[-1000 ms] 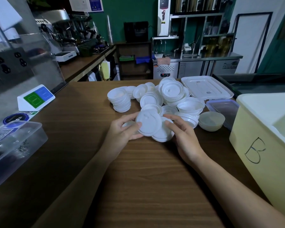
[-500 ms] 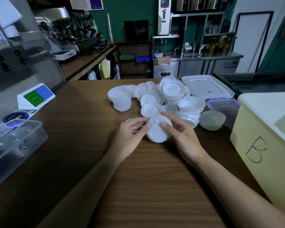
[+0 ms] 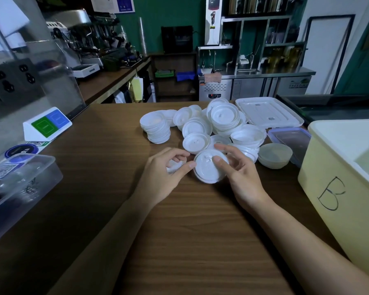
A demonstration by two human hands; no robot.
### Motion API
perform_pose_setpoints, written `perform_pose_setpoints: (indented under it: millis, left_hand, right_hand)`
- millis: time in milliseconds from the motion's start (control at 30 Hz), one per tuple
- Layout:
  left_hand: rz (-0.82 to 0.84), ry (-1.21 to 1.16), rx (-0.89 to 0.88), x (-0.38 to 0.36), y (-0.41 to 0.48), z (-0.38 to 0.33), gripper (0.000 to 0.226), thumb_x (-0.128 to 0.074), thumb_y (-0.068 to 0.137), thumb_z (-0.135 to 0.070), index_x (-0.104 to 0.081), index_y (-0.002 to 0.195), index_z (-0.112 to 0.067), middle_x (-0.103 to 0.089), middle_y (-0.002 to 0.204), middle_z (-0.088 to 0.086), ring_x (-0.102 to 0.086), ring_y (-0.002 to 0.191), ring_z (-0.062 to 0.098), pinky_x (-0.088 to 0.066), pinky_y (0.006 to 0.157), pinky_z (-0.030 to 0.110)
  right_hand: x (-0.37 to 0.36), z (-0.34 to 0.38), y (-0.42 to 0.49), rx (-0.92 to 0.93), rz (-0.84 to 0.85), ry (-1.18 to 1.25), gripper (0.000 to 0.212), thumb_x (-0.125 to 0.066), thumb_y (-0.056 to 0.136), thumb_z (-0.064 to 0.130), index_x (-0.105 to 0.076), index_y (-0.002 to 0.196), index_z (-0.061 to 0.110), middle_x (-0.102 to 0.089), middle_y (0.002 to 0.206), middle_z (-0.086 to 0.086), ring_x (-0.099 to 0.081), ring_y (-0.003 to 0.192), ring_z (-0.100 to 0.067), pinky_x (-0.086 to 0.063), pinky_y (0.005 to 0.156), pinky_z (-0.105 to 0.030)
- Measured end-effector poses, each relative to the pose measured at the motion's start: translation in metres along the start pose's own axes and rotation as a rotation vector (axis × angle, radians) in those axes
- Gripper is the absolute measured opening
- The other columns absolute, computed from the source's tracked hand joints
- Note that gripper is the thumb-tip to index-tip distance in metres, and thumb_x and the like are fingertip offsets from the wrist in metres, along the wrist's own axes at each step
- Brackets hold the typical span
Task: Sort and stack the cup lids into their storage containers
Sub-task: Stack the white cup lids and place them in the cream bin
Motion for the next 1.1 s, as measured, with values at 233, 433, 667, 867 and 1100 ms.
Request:
perform_pose_setpoints:
  millis: [233, 433, 667, 867, 1100]
  left_hand:
    - [0.201, 0.307, -0.093, -0.004, 0.002, 0.023, 0.019, -0.078, 0.088, -0.005, -0.081, 0.102, -0.017, -0.076, 0.088, -0.009, -0.068, 0.082, 0.007, -0.057, 0.078, 0.037]
    - [0.152, 0.127, 0.026, -0.002, 0.001, 0.02, 0.027, -0.08, 0.083, 0.007, -0.082, 0.103, -0.01, -0.077, 0.083, -0.004, -0.068, 0.077, -0.003, -0.049, 0.075, 0.006]
    - [0.08, 0.036, 0.052, 0.005, 0.001, 0.015, 0.031, -0.084, 0.078, 0.006, -0.081, 0.097, -0.018, -0.074, 0.079, -0.005, -0.068, 0.076, 0.013, -0.055, 0.076, 0.016]
    - [0.114, -0.331, 0.2, 0.004, 0.005, 0.012, 0.031, -0.091, 0.073, -0.002, -0.08, 0.098, -0.016, -0.072, 0.08, 0.008, -0.065, 0.073, 0.011, -0.057, 0.075, 0.021]
    - [0.043, -0.476, 0.249, 0.013, 0.003, 0.012, 0.028, -0.08, 0.086, 0.003, -0.081, 0.103, -0.018, -0.072, 0.089, 0.011, -0.069, 0.08, 0.019, -0.062, 0.073, 0.029]
  right_hand:
    - [0.011, -0.006, 0.003, -0.029, -0.088, -0.028, 0.021, -0.078, 0.095, 0.022, -0.078, 0.115, 0.028, -0.077, 0.121, -0.004, -0.07, 0.12, -0.027, -0.049, 0.113, -0.053]
    - [0.008, -0.012, 0.005, -0.048, -0.055, -0.009, 0.033, -0.078, 0.082, 0.023, -0.077, 0.114, 0.03, -0.077, 0.121, -0.006, -0.07, 0.119, -0.029, -0.048, 0.114, -0.057]
    - [0.009, -0.013, 0.005, -0.039, -0.067, -0.012, 0.032, -0.079, 0.084, 0.021, -0.076, 0.115, 0.03, -0.076, 0.123, -0.006, -0.069, 0.121, -0.028, -0.048, 0.114, -0.055]
    - [0.005, -0.004, 0.003, -0.004, -0.027, -0.068, 0.035, -0.073, 0.098, 0.006, -0.072, 0.128, 0.024, -0.076, 0.125, 0.006, -0.068, 0.121, -0.009, -0.052, 0.103, -0.025]
    - [0.006, -0.001, 0.004, 0.014, -0.032, -0.121, 0.034, -0.07, 0.101, 0.012, -0.071, 0.132, 0.024, -0.073, 0.131, 0.008, -0.065, 0.126, -0.006, -0.049, 0.109, -0.025]
Point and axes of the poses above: each hand's wrist, its own y-axis towards the middle knuckle, its own x-axis out of the back of the hand, z = x × y, the point moved 10 cm from there along y, towards the middle knuckle
